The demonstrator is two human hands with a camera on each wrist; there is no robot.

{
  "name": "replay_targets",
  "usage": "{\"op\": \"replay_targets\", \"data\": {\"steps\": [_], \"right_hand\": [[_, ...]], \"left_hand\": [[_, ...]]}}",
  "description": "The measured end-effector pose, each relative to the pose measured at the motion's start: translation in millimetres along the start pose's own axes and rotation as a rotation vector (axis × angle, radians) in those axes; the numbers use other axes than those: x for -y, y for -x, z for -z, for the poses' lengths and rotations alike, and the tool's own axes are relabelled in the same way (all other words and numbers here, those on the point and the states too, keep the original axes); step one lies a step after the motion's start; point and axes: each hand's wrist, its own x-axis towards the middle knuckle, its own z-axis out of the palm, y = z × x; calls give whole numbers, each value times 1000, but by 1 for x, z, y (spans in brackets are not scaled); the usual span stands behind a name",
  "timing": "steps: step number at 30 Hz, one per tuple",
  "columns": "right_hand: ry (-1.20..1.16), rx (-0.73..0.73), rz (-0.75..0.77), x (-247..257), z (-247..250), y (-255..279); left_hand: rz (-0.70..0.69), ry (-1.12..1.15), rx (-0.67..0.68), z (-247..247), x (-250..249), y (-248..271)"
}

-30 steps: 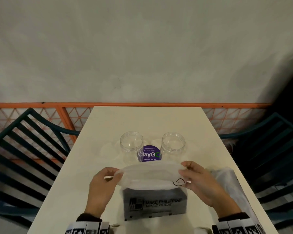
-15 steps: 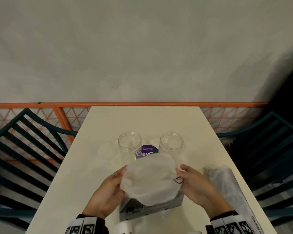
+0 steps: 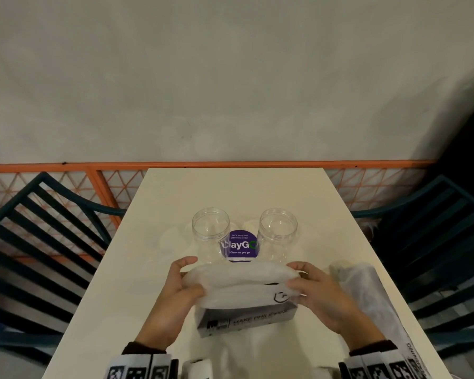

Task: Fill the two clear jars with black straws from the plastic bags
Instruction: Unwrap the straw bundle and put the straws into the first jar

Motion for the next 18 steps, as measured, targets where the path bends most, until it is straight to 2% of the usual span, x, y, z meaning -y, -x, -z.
{"op": "replay_targets", "data": {"steps": [2, 5, 8, 10, 14, 18], "right_hand": [[285, -165, 53, -5, -3, -6], [443, -340, 160, -6, 1, -11], [435, -374, 170, -5, 6, -11], [339, -292, 164, -5, 5, -8], [171, -121, 80, -9, -8, -5], [4, -83, -58, -13, -16, -5]], "left_hand": [[-68, -235, -150, -4, 4, -2], [-174, -498, -336, 4, 10, -6], [-132, -651, -334, 12, 16, -8], [-82, -606, -246, 15, 21, -9], [40, -247, -44, 5, 19, -4], [166, 74, -10, -1, 16, -6]]}}
